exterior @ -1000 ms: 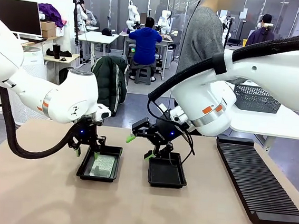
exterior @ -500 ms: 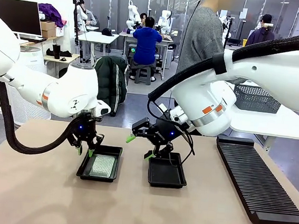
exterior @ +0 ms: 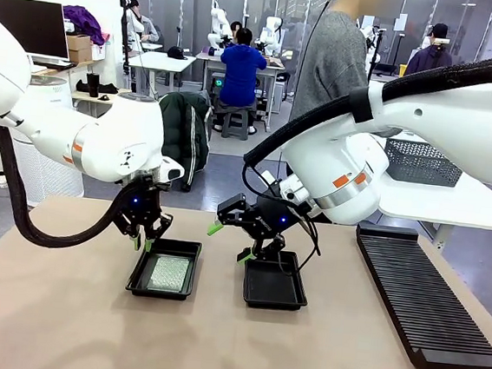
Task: Inspect and transfer BCBs to ESD trays.
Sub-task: Pick up the ESD tray and place it on the left side of the table.
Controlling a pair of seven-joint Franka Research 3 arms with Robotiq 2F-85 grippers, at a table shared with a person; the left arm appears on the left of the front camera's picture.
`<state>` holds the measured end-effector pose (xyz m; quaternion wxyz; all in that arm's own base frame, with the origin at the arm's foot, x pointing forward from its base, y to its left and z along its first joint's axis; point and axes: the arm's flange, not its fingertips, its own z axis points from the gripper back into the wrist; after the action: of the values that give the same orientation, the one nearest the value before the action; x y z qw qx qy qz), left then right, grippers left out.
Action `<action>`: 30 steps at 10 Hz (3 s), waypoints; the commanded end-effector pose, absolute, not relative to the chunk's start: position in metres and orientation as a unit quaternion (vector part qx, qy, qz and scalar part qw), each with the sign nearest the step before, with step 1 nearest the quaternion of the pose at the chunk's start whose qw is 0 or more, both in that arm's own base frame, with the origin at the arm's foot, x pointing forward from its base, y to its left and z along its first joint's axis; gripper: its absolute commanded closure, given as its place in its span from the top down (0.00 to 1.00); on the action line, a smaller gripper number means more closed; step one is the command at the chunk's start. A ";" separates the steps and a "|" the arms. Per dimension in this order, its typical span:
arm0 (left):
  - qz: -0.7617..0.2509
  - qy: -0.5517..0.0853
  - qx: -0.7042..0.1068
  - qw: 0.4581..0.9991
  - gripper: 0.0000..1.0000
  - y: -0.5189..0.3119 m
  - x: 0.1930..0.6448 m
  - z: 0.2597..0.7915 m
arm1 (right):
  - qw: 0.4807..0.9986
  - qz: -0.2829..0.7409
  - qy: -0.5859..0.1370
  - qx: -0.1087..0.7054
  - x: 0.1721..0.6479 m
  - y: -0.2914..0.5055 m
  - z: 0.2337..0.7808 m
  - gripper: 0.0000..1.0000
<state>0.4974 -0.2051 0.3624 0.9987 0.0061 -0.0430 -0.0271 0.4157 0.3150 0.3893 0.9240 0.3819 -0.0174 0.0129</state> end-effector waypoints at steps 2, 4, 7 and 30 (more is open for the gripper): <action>-0.032 -0.044 0.012 0.998 0.24 -0.202 0.496 0.355 | 0.925 0.008 -0.018 0.379 0.415 0.316 0.388 1.00; -0.028 -0.041 0.008 0.999 0.24 -0.205 0.497 0.360 | 0.925 0.008 -0.018 0.379 0.415 0.316 0.388 1.00; -0.026 -0.055 0.011 0.998 0.33 -0.204 0.497 0.356 | 0.925 0.008 -0.018 0.379 0.415 0.316 0.388 1.00; -0.050 -0.061 0.024 0.997 0.06 -0.191 0.516 0.272 | 0.925 0.008 -0.018 0.379 0.415 0.316 0.388 1.00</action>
<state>0.5171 -0.1881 0.2886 0.9975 0.0181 -0.0522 -0.0444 0.4157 0.3150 0.3894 0.9240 0.3819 -0.0175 0.0129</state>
